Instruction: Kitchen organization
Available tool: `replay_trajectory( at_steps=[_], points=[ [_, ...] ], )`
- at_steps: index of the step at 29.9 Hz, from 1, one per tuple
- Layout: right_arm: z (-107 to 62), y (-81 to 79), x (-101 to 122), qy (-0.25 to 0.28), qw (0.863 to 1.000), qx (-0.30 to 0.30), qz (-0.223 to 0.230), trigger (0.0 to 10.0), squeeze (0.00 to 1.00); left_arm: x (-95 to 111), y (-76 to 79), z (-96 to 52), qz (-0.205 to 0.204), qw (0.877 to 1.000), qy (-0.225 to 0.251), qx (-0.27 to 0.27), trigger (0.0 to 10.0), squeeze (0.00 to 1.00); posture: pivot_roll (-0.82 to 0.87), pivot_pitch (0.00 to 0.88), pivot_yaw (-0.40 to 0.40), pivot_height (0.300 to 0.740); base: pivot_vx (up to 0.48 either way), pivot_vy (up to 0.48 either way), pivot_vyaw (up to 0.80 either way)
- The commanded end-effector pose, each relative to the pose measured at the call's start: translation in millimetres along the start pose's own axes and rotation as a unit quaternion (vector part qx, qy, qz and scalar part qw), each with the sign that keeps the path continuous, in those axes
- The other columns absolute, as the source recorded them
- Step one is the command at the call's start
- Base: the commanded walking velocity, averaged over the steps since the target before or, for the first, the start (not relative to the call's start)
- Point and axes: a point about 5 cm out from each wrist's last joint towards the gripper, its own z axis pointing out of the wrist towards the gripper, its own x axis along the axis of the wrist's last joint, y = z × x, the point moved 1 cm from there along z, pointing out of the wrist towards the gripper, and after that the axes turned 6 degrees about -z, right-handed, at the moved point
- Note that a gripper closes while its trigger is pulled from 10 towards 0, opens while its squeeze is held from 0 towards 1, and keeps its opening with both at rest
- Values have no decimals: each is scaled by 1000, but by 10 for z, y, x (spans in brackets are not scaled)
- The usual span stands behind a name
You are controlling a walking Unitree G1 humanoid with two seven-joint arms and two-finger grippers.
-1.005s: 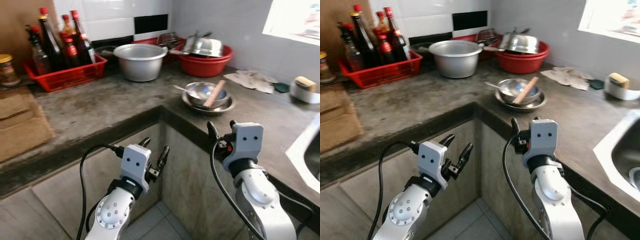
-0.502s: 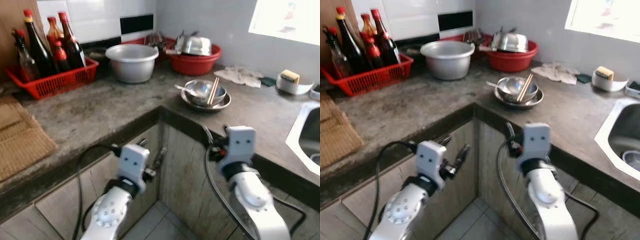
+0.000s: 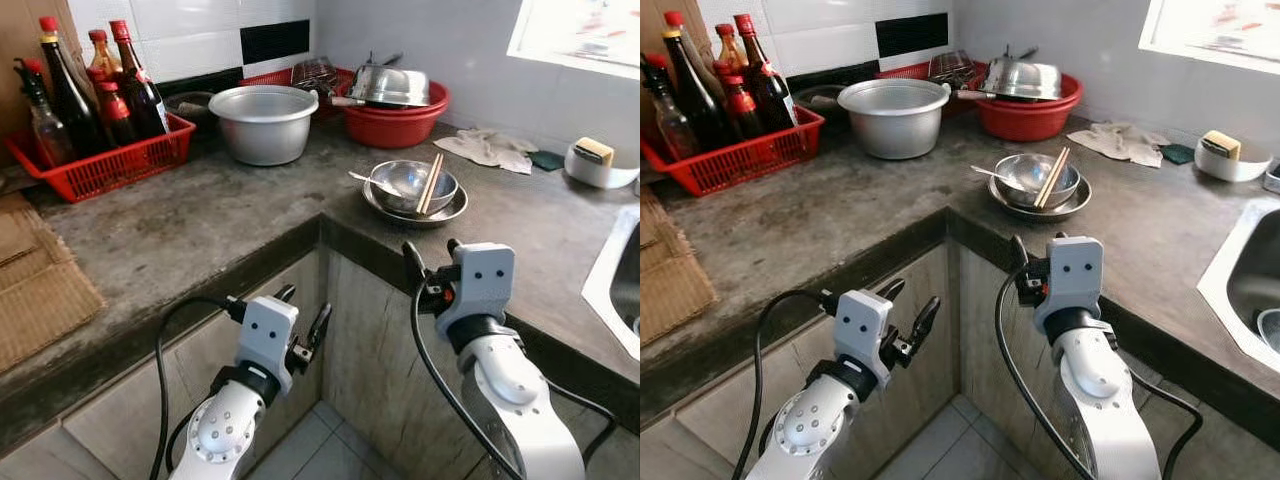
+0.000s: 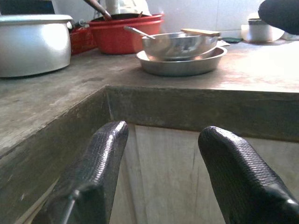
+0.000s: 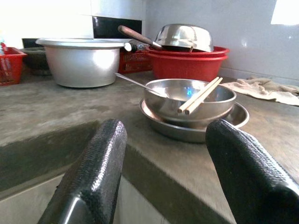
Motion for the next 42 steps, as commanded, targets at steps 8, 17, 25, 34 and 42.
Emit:
replay_trajectory(
  at_steps=[8, 17, 25, 34, 42],
  points=[
    [44, 16, 39, 8, 1000, -5, 2, 10000, 0, -41, 38, -9, 0, 1000, -6, -9, 10000, 0, 75, 8, -46, 740, 395, 0, 0],
    [51, 10, 71, 16, 1000, -4, 9, 10000, 0, -62, 54, -26, -9, 1000, -10, -9, 10000, 0, 77, 8, -45, 740, 0, 0, 0],
    [67, -22, 104, 23, 1000, 6, 15, 10000, 0, -98, 124, -66, -22, 999, -19, -36, 10000, 0, 79, 8, -47, 740, 0, 0, 0],
    [157, -116, -25, -7, 1000, 5, -19, 10000, 0, -144, 175, -92, -26, 998, -24, -45, 10000, 0, 83, 8, -59, 740, 0, 0, 0],
    [211, -89, -1, 5, 999, -18, -35, 10000, 1000, -144, 193, -102, -30, 998, -22, -48, 10000, 0, 82, 6, -63, 740, 0, 0, 0]
  ],
)
